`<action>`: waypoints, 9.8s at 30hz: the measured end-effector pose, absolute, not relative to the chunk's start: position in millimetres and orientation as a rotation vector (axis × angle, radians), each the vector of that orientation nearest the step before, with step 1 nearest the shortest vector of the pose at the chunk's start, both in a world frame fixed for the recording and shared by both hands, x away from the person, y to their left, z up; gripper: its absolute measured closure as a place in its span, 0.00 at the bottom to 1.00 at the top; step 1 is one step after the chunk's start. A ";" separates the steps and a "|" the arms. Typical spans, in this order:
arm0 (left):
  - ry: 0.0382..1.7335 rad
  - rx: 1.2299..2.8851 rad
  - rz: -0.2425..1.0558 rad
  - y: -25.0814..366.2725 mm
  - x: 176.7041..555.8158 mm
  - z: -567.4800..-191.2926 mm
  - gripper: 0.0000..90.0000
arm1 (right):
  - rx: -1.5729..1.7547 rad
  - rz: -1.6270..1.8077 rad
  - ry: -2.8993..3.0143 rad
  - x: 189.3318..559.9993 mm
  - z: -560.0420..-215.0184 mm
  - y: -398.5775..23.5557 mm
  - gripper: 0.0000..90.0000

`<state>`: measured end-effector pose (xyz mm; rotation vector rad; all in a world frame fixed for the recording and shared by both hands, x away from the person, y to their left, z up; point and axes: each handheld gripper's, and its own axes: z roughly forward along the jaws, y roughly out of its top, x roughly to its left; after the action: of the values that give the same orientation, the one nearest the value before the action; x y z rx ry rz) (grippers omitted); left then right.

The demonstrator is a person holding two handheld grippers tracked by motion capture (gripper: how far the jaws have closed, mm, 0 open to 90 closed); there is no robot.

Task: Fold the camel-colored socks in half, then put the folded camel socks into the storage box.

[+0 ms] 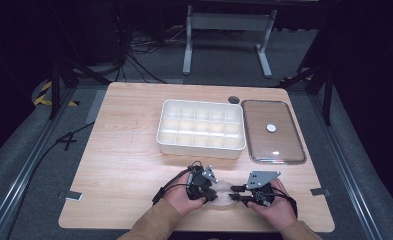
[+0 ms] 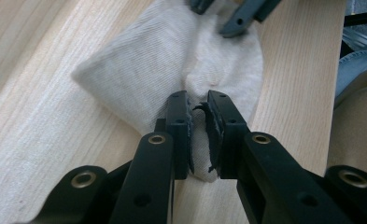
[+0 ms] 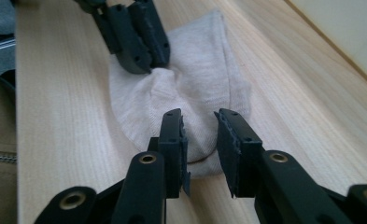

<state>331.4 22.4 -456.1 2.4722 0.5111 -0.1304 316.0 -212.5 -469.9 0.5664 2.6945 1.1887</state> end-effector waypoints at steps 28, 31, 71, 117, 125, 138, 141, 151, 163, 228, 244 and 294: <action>0.613 2.361 -0.116 55.3 334.7 -432.9 0.79 | 0.592 1.225 2.646 308.3 -449.2 -202.4 0.99; 0.642 2.361 -0.098 64.3 337.8 -431.3 0.80 | 0.622 1.229 2.646 309.5 -449.4 -200.6 0.99; 0.706 2.541 -0.128 63.8 343.0 -448.3 0.81 | 0.599 1.131 2.751 315.5 -466.3 -181.9 0.97; 0.415 2.521 -0.038 27.1 331.0 -446.5 0.66 | 0.423 1.045 2.744 306.5 -463.3 -180.9 0.99; 0.351 2.511 0.019 24.0 326.1 -441.4 0.63 | 0.420 1.079 2.742 303.0 -465.2 -175.5 0.99; 0.288 2.483 0.018 21.6 320.4 -437.1 0.58 | 0.440 1.118 2.743 305.0 -466.7 -178.6 0.99; 0.287 2.479 0.017 22.4 321.1 -436.5 0.58 | 0.451 1.121 2.738 304.4 -466.0 -179.1 0.99; 0.302 2.492 0.004 24.0 322.3 -436.9 0.57 | 0.506 1.137 2.726 301.6 -448.5 -195.0 0.95; 0.306 2.496 -0.004 23.3 323.3 -437.1 0.57 | 0.619 1.021 2.777 304.2 -445.9 -223.9 0.98; 0.319 2.495 -0.006 3.0 320.2 -448.4 0.56 | 0.602 1.317 2.667 296.9 -441.1 -200.6 0.98; 0.324 2.483 -0.023 3.2 319.6 -449.9 0.55 | 0.657 1.174 2.721 303.5 -460.5 -204.1 0.98; 0.437 2.466 0.007 7.9 317.4 -453.2 0.46 | 0.879 1.060 2.643 304.2 -448.7 -188.3 0.65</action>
<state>317.4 7.9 -453.2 2.4660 0.4370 0.0070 304.2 -188.3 -448.7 0.8792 2.6426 1.0597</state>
